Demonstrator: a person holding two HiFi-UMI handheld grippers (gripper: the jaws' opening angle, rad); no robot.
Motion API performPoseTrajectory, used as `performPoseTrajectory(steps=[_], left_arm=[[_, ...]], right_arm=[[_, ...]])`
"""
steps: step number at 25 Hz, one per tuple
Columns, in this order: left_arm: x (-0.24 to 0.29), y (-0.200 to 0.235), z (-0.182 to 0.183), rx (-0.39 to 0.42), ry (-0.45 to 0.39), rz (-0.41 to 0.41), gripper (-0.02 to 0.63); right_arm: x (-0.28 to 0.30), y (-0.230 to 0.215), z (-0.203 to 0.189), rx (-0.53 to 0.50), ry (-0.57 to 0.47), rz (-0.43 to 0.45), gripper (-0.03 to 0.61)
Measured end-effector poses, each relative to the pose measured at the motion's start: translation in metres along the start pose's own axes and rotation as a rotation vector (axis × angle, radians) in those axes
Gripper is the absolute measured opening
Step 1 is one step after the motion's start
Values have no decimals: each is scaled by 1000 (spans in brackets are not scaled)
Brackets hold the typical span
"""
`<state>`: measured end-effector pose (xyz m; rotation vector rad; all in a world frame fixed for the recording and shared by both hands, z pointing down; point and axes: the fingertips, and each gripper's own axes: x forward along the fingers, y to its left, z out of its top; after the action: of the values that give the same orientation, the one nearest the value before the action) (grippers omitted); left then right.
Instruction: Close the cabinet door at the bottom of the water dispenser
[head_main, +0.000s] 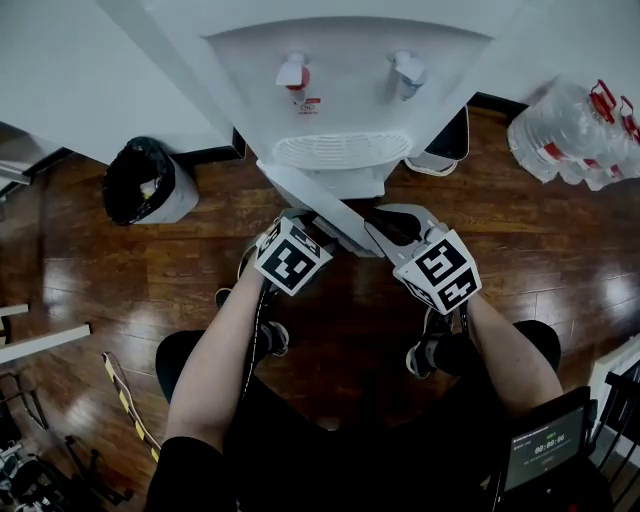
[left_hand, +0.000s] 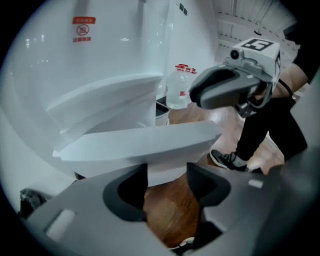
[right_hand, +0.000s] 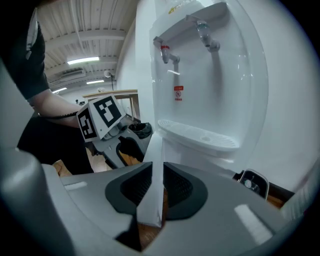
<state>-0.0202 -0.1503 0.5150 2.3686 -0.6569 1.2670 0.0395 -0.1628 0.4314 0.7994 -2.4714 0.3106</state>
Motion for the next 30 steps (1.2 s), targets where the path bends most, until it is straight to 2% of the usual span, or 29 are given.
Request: performPoseTrajectory(steps=[2,5,8,10,14,17,21,24,28,30], left_arm=[[5,5,6,-12,-11,33,264],[8,23,15,-52,-33,108,265],[4,40,27,-139,-92,178,265],[4,43,35,-158,-120,199,271],[4,41,45,-120,-141,227,289],[6,44,49,-133,-160,230,290],[4,43,54,-173,-180,211,290],[4,43,57,-196,-188,187,290],[-4,31,61,-187,-199,177,290],[-4,29,52,-217,-160,198,290]], right_arm=[[-4,-3,-9,-5,34,-20,160],[-11,-18,-17,26,64,-99,220],[-13,-34,-36,115,115,-165,328],[-10,-40,-48,173,140,-182,363],[-4,-58,-54,181,152,-270,381],[-1,-72,-68,253,184,-342,395],[10,-71,-90,390,241,-303,395],[26,-74,-95,400,263,-280,396],[23,-87,-95,424,287,-328,396],[22,-90,-93,445,291,-345,393]])
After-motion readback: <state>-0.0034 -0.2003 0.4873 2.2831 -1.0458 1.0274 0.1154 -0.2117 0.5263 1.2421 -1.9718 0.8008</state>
